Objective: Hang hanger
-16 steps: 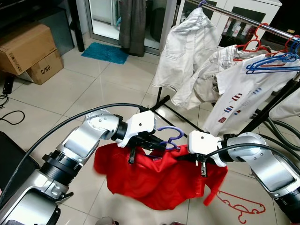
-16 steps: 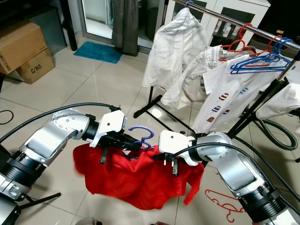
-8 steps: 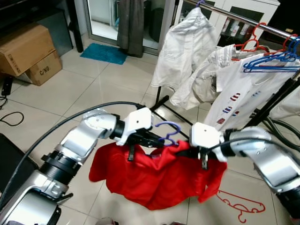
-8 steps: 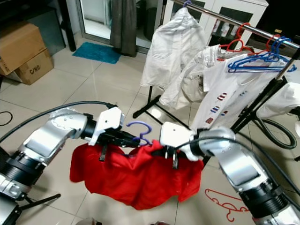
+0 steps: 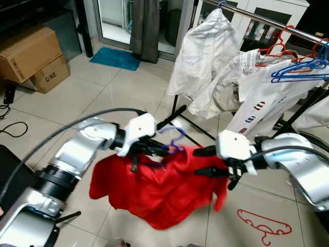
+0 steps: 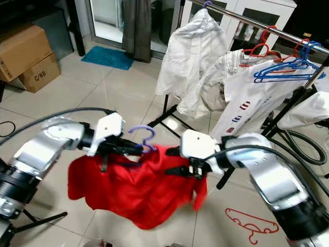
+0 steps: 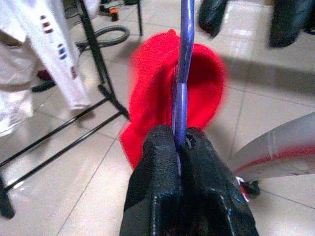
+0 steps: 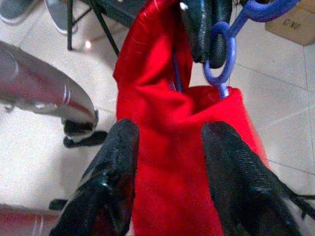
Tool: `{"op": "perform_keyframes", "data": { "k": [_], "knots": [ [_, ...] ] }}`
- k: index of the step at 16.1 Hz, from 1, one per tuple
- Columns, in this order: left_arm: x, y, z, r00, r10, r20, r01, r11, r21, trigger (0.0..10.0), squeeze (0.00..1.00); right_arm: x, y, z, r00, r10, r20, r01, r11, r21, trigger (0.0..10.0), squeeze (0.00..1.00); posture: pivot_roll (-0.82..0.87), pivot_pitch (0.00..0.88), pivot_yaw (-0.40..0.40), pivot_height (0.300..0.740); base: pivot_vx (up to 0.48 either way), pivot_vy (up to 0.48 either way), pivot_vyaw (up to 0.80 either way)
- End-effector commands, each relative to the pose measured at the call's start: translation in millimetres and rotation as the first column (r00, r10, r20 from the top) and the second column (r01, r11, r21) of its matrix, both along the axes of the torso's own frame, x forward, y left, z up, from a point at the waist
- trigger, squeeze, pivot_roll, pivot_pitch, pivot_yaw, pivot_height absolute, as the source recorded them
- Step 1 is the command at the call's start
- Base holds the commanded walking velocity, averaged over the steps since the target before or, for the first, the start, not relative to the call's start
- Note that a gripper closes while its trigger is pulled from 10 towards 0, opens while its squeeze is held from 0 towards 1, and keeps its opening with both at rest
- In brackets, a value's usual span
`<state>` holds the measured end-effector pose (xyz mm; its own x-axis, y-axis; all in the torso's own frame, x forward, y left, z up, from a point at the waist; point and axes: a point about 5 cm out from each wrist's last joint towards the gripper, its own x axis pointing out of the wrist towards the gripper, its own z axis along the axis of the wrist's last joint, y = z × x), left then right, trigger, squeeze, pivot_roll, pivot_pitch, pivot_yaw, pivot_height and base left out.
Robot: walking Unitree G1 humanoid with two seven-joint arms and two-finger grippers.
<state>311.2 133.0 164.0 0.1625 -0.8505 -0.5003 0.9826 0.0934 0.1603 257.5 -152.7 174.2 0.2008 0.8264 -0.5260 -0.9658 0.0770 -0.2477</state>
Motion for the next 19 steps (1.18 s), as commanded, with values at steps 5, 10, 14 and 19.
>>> {"op": "perform_keyframes", "data": {
  "k": [5, 10, 14, 19],
  "knots": [
    [-3.3, 8.9, 7, 1.000, 0.001, 0.025, 0.000, 1.000, -0.014, 0.0, 0.00, -2.1, -14.7, 9, 0.997, -0.075, 0.021, 0.074, 0.997, 0.033, 10.0, 1.00, 0.02, 0.033, -0.069, 0.740, 0.000, 0.000, 0.00],
    [-7.7, 9.1, 6, 1.000, -0.009, 0.027, 0.010, 1.000, -0.017, 0.0, 0.00, -8.2, 2.4, -2, 0.992, -0.128, -0.021, 0.129, 0.987, 0.094, 10.0, 0.00, 0.03, 0.026, -0.066, 0.740, 0.000, 0.000, 0.00],
    [-11.7, 3.0, 6, 0.999, -0.028, 0.037, 0.029, 0.999, -0.024, 0.0, 0.00, -8.4, 14.4, -16, 0.983, -0.181, -0.011, 0.181, 0.977, 0.113, 3.7, 0.00, 0.03, 0.025, -0.066, 0.740, 0.000, 0.000, 0.00],
    [-20.1, -2.0, 2, 0.999, -0.023, 0.042, 0.025, 0.999, -0.047, 0.0, 0.00, -12.0, 20.3, -26, 0.963, -0.269, -0.014, 0.267, 0.950, 0.161, 0.0, 0.00, 0.03, 0.037, -0.060, 0.740, 0.000, 0.000, 0.00]
  ]
}}
